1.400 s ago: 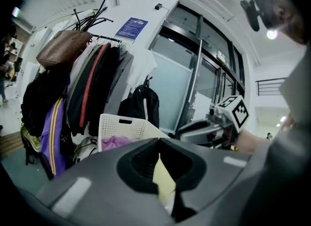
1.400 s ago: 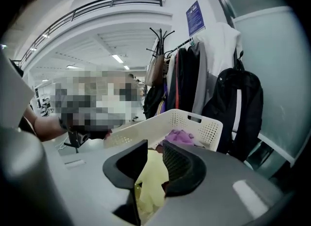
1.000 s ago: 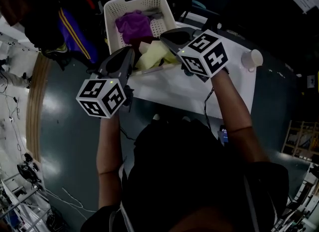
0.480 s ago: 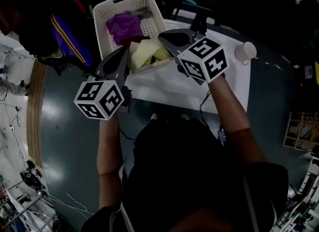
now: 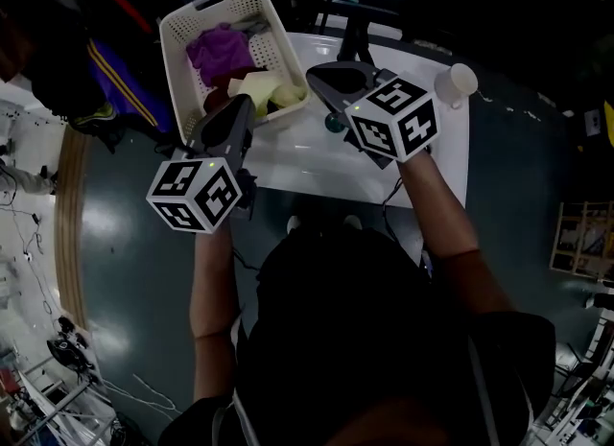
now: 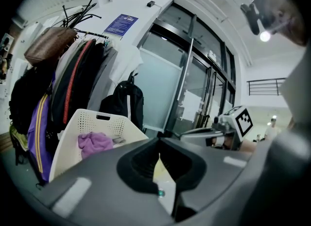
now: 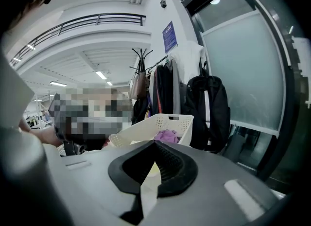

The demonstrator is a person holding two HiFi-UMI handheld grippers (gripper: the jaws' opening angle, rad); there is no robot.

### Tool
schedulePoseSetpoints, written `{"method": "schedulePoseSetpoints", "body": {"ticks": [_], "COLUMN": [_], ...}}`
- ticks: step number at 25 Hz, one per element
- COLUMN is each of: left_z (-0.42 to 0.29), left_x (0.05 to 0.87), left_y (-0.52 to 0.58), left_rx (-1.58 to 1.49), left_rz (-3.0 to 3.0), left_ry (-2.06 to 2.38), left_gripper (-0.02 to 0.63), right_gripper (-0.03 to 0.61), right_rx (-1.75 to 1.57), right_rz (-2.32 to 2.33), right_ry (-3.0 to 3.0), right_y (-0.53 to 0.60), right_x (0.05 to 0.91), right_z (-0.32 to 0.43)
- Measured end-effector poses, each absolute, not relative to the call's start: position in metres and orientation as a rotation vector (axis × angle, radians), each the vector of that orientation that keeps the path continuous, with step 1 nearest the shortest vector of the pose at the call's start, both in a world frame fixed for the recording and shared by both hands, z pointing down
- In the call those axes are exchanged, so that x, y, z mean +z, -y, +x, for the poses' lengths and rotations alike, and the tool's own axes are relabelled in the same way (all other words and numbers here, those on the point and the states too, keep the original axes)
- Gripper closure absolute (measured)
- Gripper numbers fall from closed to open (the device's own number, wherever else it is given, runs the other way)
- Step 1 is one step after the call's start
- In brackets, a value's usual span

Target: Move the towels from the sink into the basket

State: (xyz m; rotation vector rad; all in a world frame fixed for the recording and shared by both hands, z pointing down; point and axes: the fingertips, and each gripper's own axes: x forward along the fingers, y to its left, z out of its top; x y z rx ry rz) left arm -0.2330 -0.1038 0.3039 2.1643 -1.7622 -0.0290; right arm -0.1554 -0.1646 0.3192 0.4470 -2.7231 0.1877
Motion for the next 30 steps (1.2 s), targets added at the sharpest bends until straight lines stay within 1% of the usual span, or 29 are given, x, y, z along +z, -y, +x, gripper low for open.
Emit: {"method": "schedulePoseSetpoints", "body": {"ticks": [9,17,30], "left_z": [-0.189,-0.164,-0.140], "left_x": [0.309,0.319,0.340], "left_y": [0.101,0.097,0.094], "left_rx": [-0.042,-0.062,-0.065], "left_rz": [2.169,2.147,2.116], "left_ry": [1.738,1.718,1.726], "left_gripper": [0.606,0.606,0.606], "right_gripper": [0.580,0.581,0.581], "right_rx": [0.243,0.324,0.373], "right_rz": [0.512,0.578,0.654], "right_ry": [2.756,2.770,2.772], "right_y": [0.159,0.153,0.143], "right_x": [0.319,0.325,0.347], "right_z": [-0.111,-0.076,-0.051]}}
